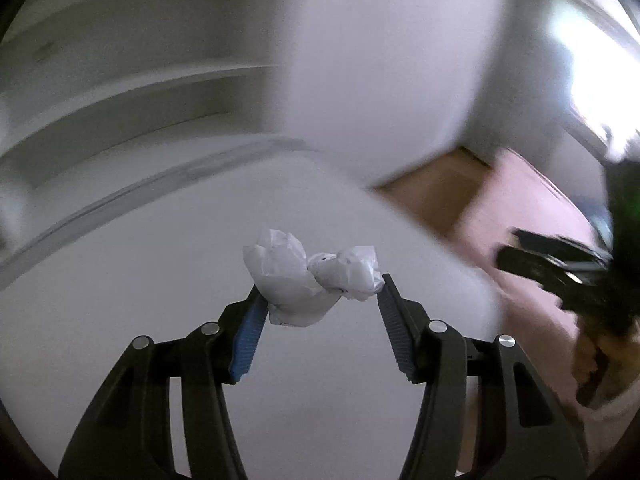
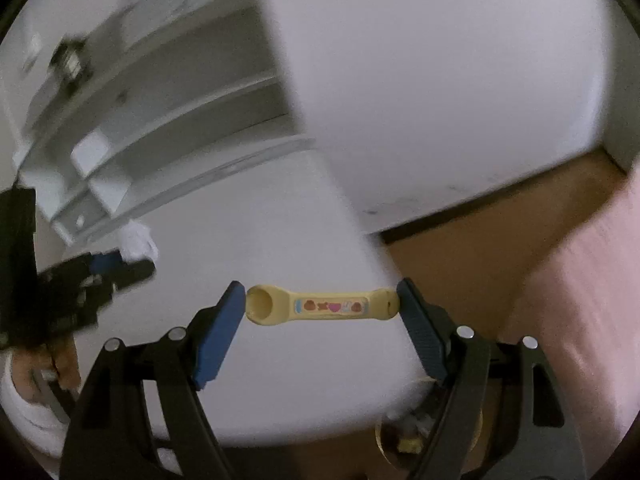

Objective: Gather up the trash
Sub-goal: 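Carry the tissue and yellow spoon over the bin and open both tools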

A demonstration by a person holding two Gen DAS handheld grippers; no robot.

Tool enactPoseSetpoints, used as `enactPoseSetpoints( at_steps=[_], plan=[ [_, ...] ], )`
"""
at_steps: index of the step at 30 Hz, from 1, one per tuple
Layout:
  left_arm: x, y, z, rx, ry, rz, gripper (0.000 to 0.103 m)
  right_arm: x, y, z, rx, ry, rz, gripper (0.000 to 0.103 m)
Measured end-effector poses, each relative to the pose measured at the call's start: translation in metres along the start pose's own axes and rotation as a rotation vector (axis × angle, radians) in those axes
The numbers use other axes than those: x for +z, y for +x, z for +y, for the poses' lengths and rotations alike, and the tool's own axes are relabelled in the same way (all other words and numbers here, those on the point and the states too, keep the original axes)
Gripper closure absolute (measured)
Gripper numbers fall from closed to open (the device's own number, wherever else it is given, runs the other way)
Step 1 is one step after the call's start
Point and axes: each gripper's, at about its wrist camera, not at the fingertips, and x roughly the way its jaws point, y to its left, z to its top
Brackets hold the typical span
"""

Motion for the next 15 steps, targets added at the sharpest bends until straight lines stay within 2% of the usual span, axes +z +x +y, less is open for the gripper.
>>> enactPoseSetpoints(
  at_steps=[1, 4, 7, 10, 11, 13, 15],
  plan=[
    [0.002, 0.011, -0.038, -0.049, 0.061, 0.017, 0.049, -0.009, -0.013, -0.025, -0.01, 0.051, -0.002, 0.027],
    [-0.007, 0.041, -0.12, -0.134, 0.197, 0.078, 0.049, -0.041, -0.03, -0.089, -0.023, 0.196, 0.028, 0.027],
    [-0.032, 0.074, -0.183, -0.209, 0.29, 0.164, 0.049, -0.078, -0.035, -0.148, -0.026, 0.326, 0.072, 0.027],
    [-0.064, 0.11, -0.223, -0.241, 0.355, 0.245, 0.049, -0.121, -0.009, -0.198, 0.004, 0.479, 0.169, 0.027],
    [-0.082, 0.134, -0.237, -0.244, 0.373, 0.299, 0.049, -0.14, 0.012, -0.213, 0.02, 0.539, 0.225, 0.027],
    [-0.105, 0.169, -0.243, -0.24, 0.36, 0.374, 0.049, -0.168, 0.04, -0.239, 0.021, 0.615, 0.303, 0.027],
    [-0.133, 0.221, -0.238, -0.23, 0.301, 0.481, 0.049, -0.193, 0.07, -0.261, 0.023, 0.68, 0.38, 0.027]
  ],
)
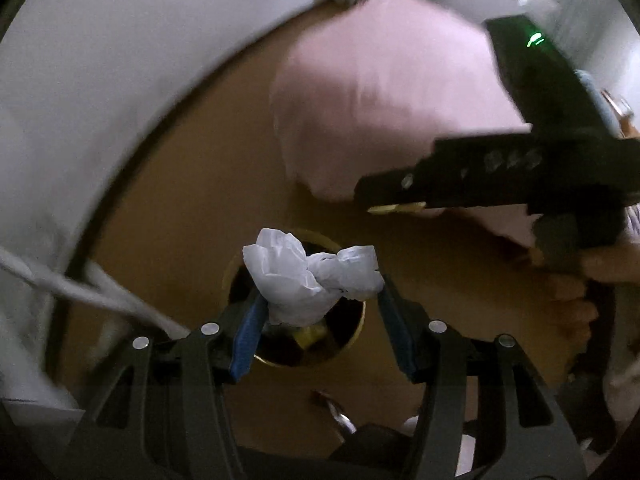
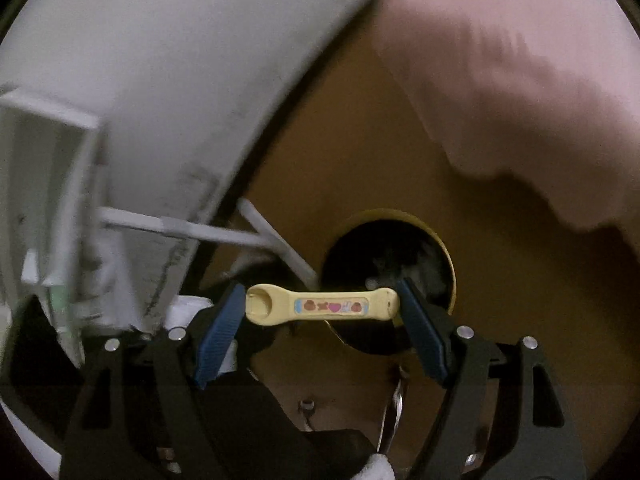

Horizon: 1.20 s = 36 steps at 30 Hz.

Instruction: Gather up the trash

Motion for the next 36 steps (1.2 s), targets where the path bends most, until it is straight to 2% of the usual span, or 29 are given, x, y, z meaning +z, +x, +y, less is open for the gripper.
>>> enactPoseSetpoints(
  at_steps=[2, 4, 5, 7, 9, 11, 17, 19, 26, 27, 28, 29, 30, 34, 36],
  plan=[
    [-0.006, 0.056, 0.022, 0.004, -0.07, 0.094, 0.049, 0.002, 0.051, -0.022, 0.004, 0.097, 0.094, 0.027],
    [-0.011, 0.097, 0.036, 0.026, -0.11, 0.154, 0.049, 0.006, 0.074, -0.053, 0.024, 0.178, 0.163, 0.027],
    [-0.011, 0.109, 0.046, 0.035, -0.126, 0.175, 0.049, 0.004, 0.097, -0.062, 0.009, 0.221, 0.2, 0.027],
    [-0.018, 0.141, 0.065, 0.022, -0.207, 0.24, 0.049, 0.007, 0.117, -0.076, 0.001, 0.261, 0.241, 0.027],
    [-0.026, 0.151, 0.073, 0.001, -0.263, 0.259, 0.049, 0.004, 0.131, -0.093, 0.037, 0.342, 0.269, 0.027],
    [-0.021, 0.164, 0.076, -0.006, -0.276, 0.262, 0.049, 0.006, 0.131, -0.109, 0.045, 0.381, 0.262, 0.027],
    [-0.024, 0.174, 0.085, -0.01, -0.28, 0.294, 0.049, 0.009, 0.135, -0.121, 0.036, 0.424, 0.243, 0.027],
    [-0.031, 0.174, 0.067, -0.018, -0.27, 0.297, 0.049, 0.008, 0.138, -0.122, 0.037, 0.425, 0.245, 0.027],
    [-0.024, 0.176, 0.07, -0.029, -0.256, 0.288, 0.048, 0.007, 0.139, -0.114, 0.051, 0.42, 0.24, 0.027],
    [-0.025, 0.176, 0.071, -0.022, -0.257, 0.288, 0.046, 0.007, 0.139, -0.114, 0.072, 0.432, 0.235, 0.027],
    [-0.025, 0.176, 0.071, -0.025, -0.258, 0.289, 0.036, 0.007, 0.139, -0.114, 0.087, 0.446, 0.237, 0.024],
    [-0.025, 0.176, 0.07, -0.032, -0.26, 0.291, 0.021, 0.007, 0.137, -0.115, 0.105, 0.467, 0.236, 0.014],
    [-0.025, 0.175, 0.07, -0.035, -0.255, 0.29, 0.016, 0.007, 0.135, -0.116, 0.116, 0.487, 0.227, 0.01],
    [-0.019, 0.163, 0.062, -0.039, -0.226, 0.239, 0.012, 0.015, 0.113, -0.115, 0.055, 0.49, 0.206, 0.008],
    [-0.012, 0.141, 0.049, -0.043, -0.176, 0.166, 0.012, 0.027, 0.071, -0.109, -0.006, 0.455, 0.094, 0.008]
  ],
)
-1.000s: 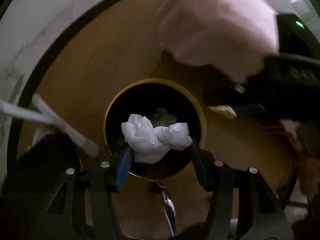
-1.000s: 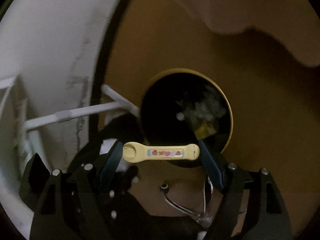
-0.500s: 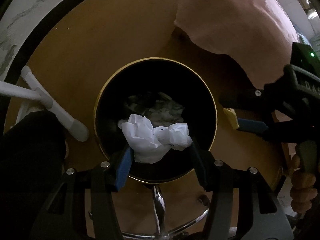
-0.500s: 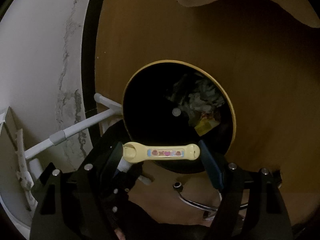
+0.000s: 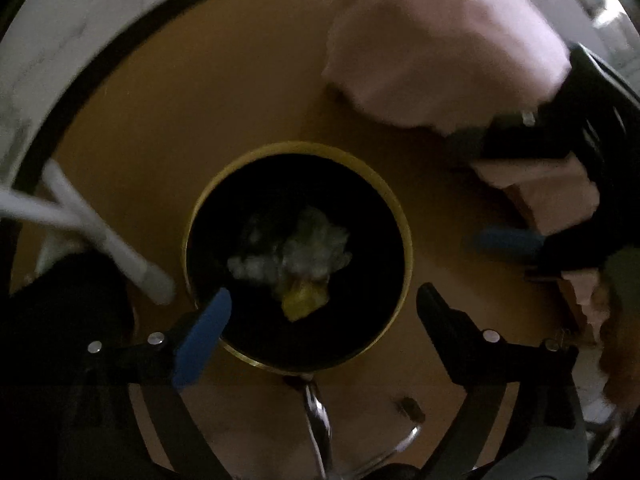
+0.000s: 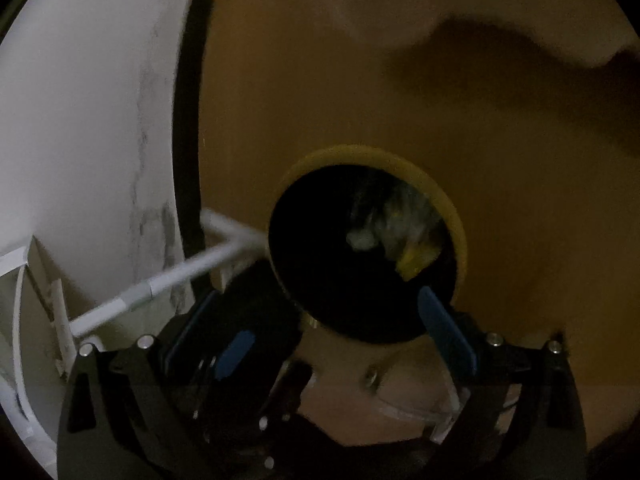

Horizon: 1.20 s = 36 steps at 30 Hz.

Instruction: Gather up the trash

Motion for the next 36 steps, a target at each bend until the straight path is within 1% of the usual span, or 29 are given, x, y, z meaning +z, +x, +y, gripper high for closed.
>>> enactPoseSetpoints(
  at_steps=[1, 4, 5, 6, 7, 8, 9, 10, 11, 12, 13, 14, 16, 17, 19, 20, 22, 23, 25, 28, 30, 33, 36],
  plan=[
    [0.001, -0.013, -0.009, -0.012, 0.027, -0.036, 0.012, 0.0, -0.025, 0.007, -0.024, -0.034, -0.077, 0.008],
    [0.0, -0.076, -0.051, -0.065, 0.139, -0.172, 0.012, -0.015, -0.129, 0.04, -0.122, -0.194, -0.41, 0.007],
    [-0.003, -0.116, -0.069, -0.086, 0.187, -0.254, 0.012, -0.031, -0.168, 0.051, -0.151, -0.251, -0.55, 0.007],
    [-0.004, -0.141, -0.078, -0.087, 0.213, -0.308, 0.012, -0.051, -0.205, 0.061, -0.184, -0.308, -0.696, 0.007],
    [-0.006, -0.17, -0.087, -0.078, 0.242, -0.373, 0.01, -0.067, -0.227, 0.068, -0.208, -0.347, -0.794, 0.007],
    [-0.012, -0.206, -0.093, -0.044, 0.264, -0.468, 0.009, -0.095, -0.256, 0.081, -0.225, -0.409, -0.935, 0.007],
    [-0.019, -0.24, -0.093, 0.005, 0.268, -0.567, 0.008, -0.112, -0.269, 0.09, -0.223, -0.448, -1.005, 0.007],
    [-0.028, -0.276, -0.088, 0.066, 0.255, -0.68, 0.007, -0.125, -0.276, 0.099, -0.209, -0.486, -1.054, 0.007],
    [-0.034, -0.302, -0.079, 0.116, 0.228, -0.758, 0.007, -0.143, -0.28, 0.114, -0.179, -0.539, -1.096, 0.007],
    [-0.039, -0.32, -0.068, 0.154, 0.196, -0.802, 0.007, -0.158, -0.278, 0.131, -0.146, -0.594, -1.114, 0.007],
    [-0.045, -0.338, -0.054, 0.195, 0.15, -0.84, 0.007, -0.169, -0.273, 0.148, -0.121, -0.646, -1.112, 0.007],
    [-0.052, -0.357, -0.033, 0.241, 0.088, -0.873, 0.007, -0.186, -0.261, 0.176, -0.097, -0.737, -1.09, 0.007],
    [-0.069, -0.387, 0.01, 0.338, -0.035, -0.91, 0.007, -0.206, -0.24, 0.214, -0.082, -0.842, -1.059, 0.007],
    [-0.082, -0.401, 0.035, 0.401, -0.11, -0.924, 0.007, -0.222, -0.223, 0.243, -0.062, -0.911, -1.029, 0.007],
    [-0.107, -0.421, 0.08, 0.515, -0.24, -0.932, 0.007, -0.243, -0.202, 0.277, -0.009, -0.993, -0.981, 0.007],
    [-0.122, -0.43, 0.105, 0.58, -0.315, -0.925, 0.007, -0.256, -0.188, 0.297, 0.026, -1.04, -0.943, 0.007],
    [-0.156, -0.445, 0.152, 0.674, -0.458, -0.893, 0.007, -0.284, -0.161, 0.33, 0.065, -1.114, -0.878, 0.007],
    [-0.167, -0.449, 0.167, 0.694, -0.498, -0.887, 0.007, -0.299, -0.146, 0.347, 0.08, -1.154, -0.842, 0.007],
    [-0.201, -0.46, 0.203, 0.746, -0.596, -0.867, 0.007, -0.327, -0.122, 0.371, 0.1, -1.23, -0.787, 0.007],
    [-0.227, -0.47, 0.24, 0.811, -0.691, -0.837, 0.007, -0.368, -0.093, 0.404, 0.117, -1.338, -0.733, 0.007],
    [-0.246, -0.471, 0.261, 0.815, -0.731, -0.823, 0.007, -0.394, -0.076, 0.418, 0.131, -1.386, -0.7, 0.007],
    [-0.259, -0.472, 0.291, 0.808, -0.772, -0.795, 0.007, -0.423, -0.053, 0.436, 0.124, -1.432, -0.686, 0.007],
    [-0.272, -0.466, 0.296, 0.811, -0.783, -0.777, 0.007, -0.448, -0.034, 0.445, 0.131, -1.474, -0.669, 0.007]
  ],
)
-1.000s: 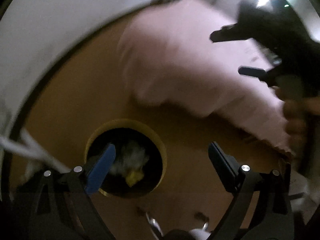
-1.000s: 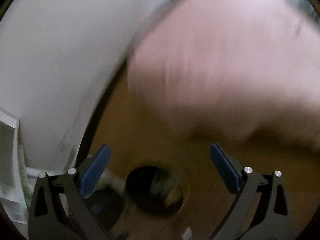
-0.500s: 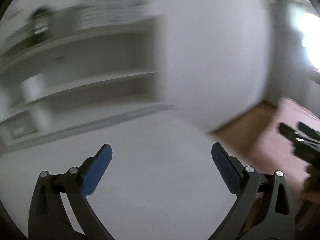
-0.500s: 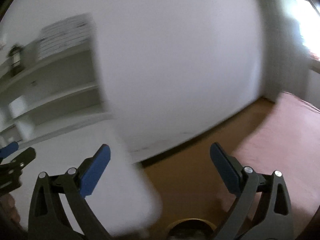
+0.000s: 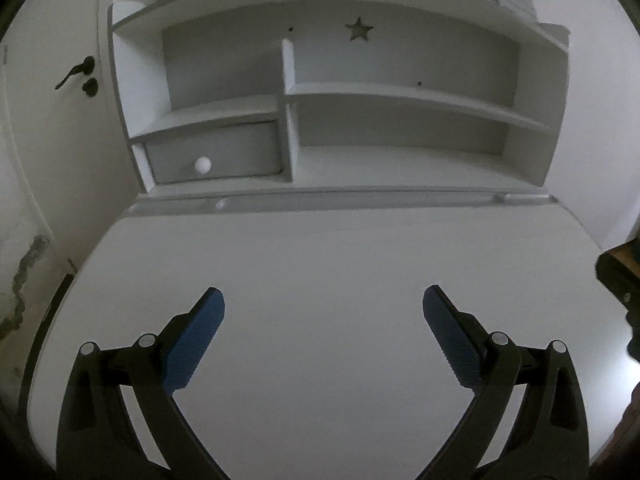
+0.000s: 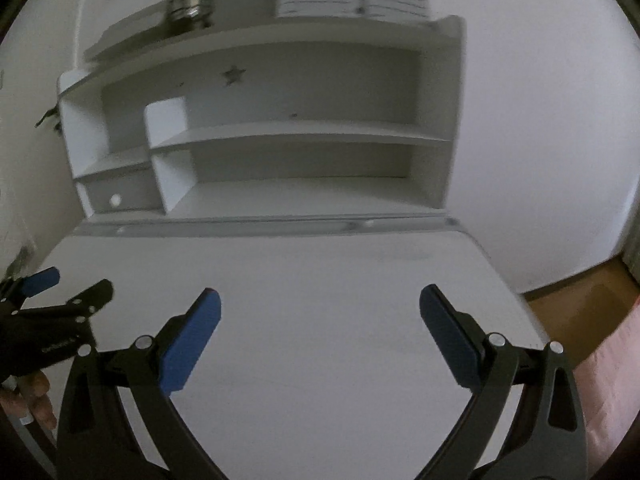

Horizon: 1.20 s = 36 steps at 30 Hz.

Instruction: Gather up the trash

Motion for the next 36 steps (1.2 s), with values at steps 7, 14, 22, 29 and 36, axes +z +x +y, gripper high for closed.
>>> enactPoseSetpoints(
  at_steps=[7, 14, 22, 29, 36],
  plan=[
    [-0.012, 0.009, 0.019, -0.004, -0.008, 0.032, 0.007, -0.009, 0.033, 0.036, -0.004, 0.007, 0.033, 0.007],
    [-0.009, 0.016, 0.025, -0.013, 0.0, 0.041, 0.007, -0.008, 0.048, 0.041, -0.048, 0.02, 0.095, 0.007],
    [-0.008, 0.019, 0.022, -0.004, 0.005, 0.047, 0.007, -0.012, 0.064, 0.032, -0.105, 0.079, 0.182, 0.007],
    [-0.008, 0.019, 0.017, 0.006, 0.032, 0.045, 0.007, -0.013, 0.054, 0.036, -0.13, 0.063, 0.133, 0.007],
    [-0.008, 0.018, 0.013, 0.013, 0.052, 0.036, 0.007, -0.013, 0.057, 0.025, -0.122, 0.108, 0.151, 0.007]
  ],
)
